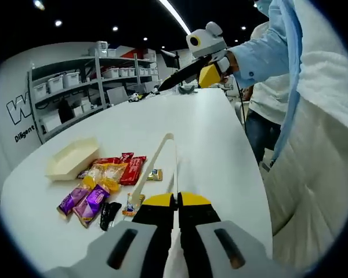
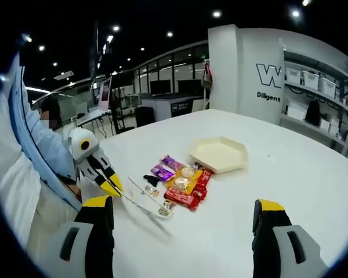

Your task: Place the target food into the container with the food tongs after gripping and lifting it, then release it inside without dropping or visibly crushing the food.

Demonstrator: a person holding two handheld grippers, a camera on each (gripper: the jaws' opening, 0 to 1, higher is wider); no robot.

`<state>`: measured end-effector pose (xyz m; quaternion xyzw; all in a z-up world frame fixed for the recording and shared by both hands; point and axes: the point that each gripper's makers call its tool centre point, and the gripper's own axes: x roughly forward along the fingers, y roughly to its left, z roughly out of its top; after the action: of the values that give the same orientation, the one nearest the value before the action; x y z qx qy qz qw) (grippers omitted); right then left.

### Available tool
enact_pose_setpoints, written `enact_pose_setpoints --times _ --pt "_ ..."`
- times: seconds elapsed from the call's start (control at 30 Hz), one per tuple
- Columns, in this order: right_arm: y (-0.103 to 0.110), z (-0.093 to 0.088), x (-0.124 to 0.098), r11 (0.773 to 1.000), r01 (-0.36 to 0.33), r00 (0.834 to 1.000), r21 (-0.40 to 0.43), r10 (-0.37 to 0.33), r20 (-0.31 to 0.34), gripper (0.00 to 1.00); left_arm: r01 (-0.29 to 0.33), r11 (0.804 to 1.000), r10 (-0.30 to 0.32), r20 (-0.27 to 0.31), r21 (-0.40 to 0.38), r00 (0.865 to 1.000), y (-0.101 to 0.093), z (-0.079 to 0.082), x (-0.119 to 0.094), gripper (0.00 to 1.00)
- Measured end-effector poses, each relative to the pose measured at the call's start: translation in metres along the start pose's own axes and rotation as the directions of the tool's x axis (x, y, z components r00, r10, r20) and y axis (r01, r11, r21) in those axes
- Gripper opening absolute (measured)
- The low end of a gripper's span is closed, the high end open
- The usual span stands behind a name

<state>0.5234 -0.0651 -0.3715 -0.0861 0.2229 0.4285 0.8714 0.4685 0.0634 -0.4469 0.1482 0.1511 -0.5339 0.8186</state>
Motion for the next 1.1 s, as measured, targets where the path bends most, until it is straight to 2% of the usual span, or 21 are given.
enact_pose_setpoints --times 0.1,0.33,0.47,0.6,0.9,1.0,1.1 --pt "0.001 -0.002 0.002 1.0 -0.01 1.0 -0.001 0.01 -0.008 1.0 -0.004 0.999 0.005 0.046 -0.037 0.999 0.003 0.011 -0.003 0.0" --pt "0.004 -0.001 0.008 1.0 -0.029 0.999 -0.005 0.029 -0.018 1.0 -0.035 0.998 0.041 0.11 -0.058 0.993 0.016 0.032 -0.01 0.0" --pt "0.008 0.001 0.014 0.999 -0.051 0.998 -0.011 0.051 -0.021 1.0 -0.027 0.997 0.038 0.147 -0.078 0.988 0.015 0.043 -0.011 0.0" --pt "0.013 0.006 0.018 0.997 -0.077 0.997 -0.015 0.077 -0.013 1.0 -0.011 0.991 0.039 0.205 -0.135 0.978 0.017 0.053 -0.013 0.0" --pt "0.027 0.017 0.026 0.989 -0.15 0.988 -0.011 0.151 0.022 1.0 0.023 0.982 0.027 0.257 -0.188 0.966 0.022 0.06 -0.017 0.0" --pt "0.031 0.019 0.031 0.985 -0.172 0.985 -0.009 0.172 0.024 0.96 0.036 0.978 0.023 0.278 -0.207 0.96 0.022 0.064 -0.019 0.0" --pt "0.033 0.02 0.032 0.982 -0.19 0.981 -0.008 0.19 0.022 0.89 0.062 0.97 0.013 0.301 -0.236 0.953 0.022 0.067 -0.021 0.0"
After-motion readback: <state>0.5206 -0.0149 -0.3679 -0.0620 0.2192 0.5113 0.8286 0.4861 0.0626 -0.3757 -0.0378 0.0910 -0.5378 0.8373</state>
